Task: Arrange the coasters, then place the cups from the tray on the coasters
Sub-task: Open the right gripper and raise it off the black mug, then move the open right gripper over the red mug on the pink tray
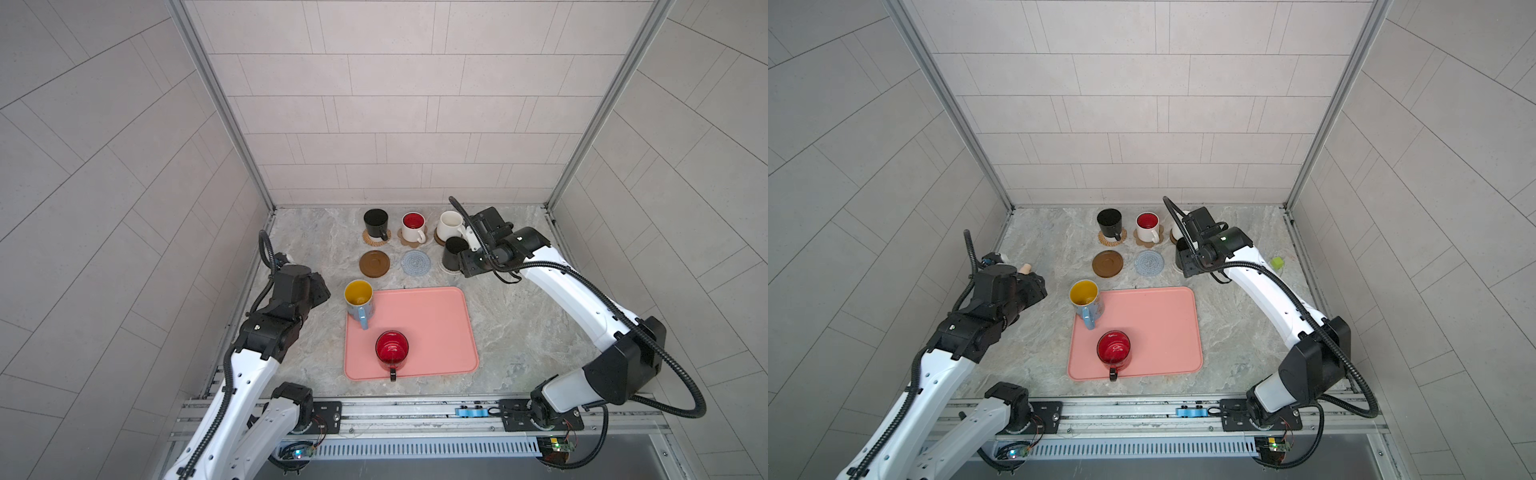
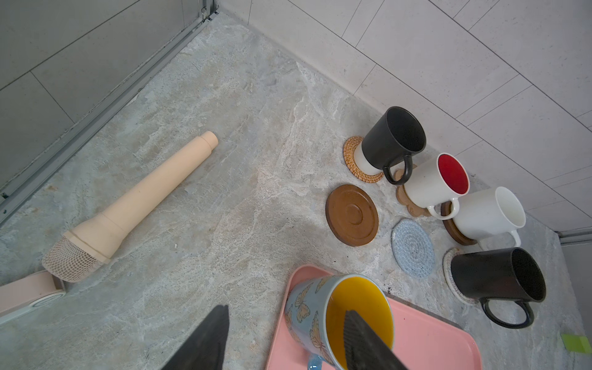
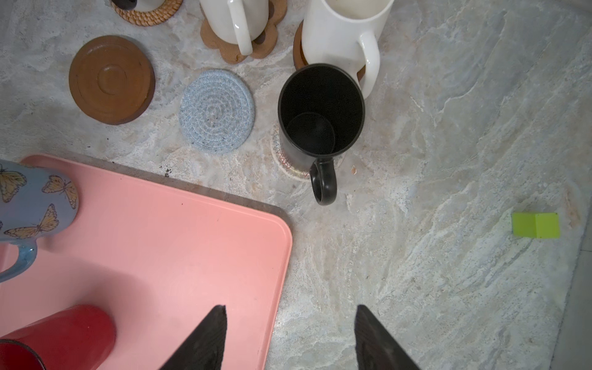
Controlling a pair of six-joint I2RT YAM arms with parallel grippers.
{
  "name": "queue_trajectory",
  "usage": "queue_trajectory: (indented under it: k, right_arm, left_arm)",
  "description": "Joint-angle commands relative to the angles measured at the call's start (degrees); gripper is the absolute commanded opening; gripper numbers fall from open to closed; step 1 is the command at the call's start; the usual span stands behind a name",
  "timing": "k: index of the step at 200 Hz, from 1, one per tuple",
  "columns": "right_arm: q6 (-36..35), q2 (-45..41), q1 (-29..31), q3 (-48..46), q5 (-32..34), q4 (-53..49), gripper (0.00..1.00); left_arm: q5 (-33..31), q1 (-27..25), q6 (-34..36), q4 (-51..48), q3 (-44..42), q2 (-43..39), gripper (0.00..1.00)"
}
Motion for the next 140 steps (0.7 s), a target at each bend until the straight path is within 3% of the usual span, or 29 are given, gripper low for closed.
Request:
queue_trajectory:
  k: [1,140]
  right_arm:
    - [7.2,-2.9,2.5,-1.8,3.8,-2.6,0.66]
    - [34.5,-1.6,28.9,-4.2,10.4,-4.0,0.76]
  left_arm:
    - [-0.9,0.2,-0.5,0.5,1.0,-0.2,0.64]
    - [-1.4,0.2,-2.3,2.1,-1.5,-1.1,0.64]
